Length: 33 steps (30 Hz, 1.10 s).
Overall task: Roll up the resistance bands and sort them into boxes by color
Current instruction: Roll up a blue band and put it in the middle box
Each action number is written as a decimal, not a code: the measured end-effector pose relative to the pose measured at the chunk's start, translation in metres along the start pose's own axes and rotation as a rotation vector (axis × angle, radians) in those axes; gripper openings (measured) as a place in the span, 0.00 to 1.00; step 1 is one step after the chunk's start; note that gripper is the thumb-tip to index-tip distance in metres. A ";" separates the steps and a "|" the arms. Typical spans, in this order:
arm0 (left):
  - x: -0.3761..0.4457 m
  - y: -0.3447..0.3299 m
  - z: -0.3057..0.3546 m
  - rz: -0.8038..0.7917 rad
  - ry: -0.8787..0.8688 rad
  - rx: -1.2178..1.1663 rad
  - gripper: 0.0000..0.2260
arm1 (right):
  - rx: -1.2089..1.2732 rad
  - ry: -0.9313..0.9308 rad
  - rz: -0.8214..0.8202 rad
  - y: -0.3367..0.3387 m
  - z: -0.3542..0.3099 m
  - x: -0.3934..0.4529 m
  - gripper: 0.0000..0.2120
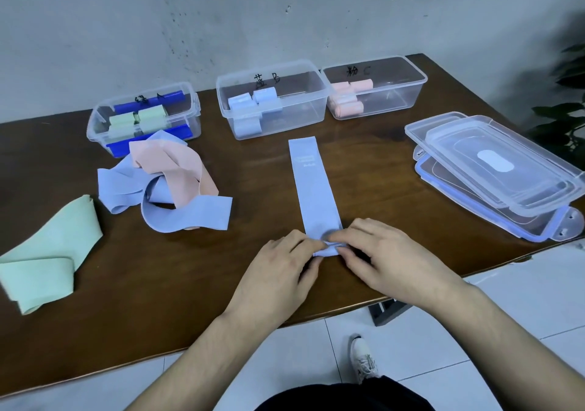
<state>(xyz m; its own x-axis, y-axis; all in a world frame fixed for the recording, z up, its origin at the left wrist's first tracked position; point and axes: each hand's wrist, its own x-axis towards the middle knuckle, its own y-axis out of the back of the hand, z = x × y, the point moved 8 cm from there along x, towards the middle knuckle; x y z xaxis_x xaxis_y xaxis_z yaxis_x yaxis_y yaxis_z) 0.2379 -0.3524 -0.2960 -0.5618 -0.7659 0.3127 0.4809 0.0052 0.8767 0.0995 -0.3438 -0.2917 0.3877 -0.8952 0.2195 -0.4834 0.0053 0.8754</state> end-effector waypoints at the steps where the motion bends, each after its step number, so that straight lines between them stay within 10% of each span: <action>1: 0.000 0.000 0.000 0.000 0.007 0.005 0.12 | 0.018 -0.016 -0.011 0.000 0.001 0.000 0.12; 33: 0.012 0.002 -0.002 -0.073 0.105 0.005 0.13 | -0.023 -0.027 -0.101 0.002 0.003 0.010 0.06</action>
<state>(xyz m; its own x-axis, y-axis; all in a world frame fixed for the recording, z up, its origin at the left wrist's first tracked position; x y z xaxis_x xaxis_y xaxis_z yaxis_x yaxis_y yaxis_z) 0.2336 -0.3634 -0.2912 -0.5217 -0.8273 0.2085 0.4377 -0.0497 0.8978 0.1001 -0.3541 -0.2891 0.4124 -0.9033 0.1181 -0.4245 -0.0759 0.9022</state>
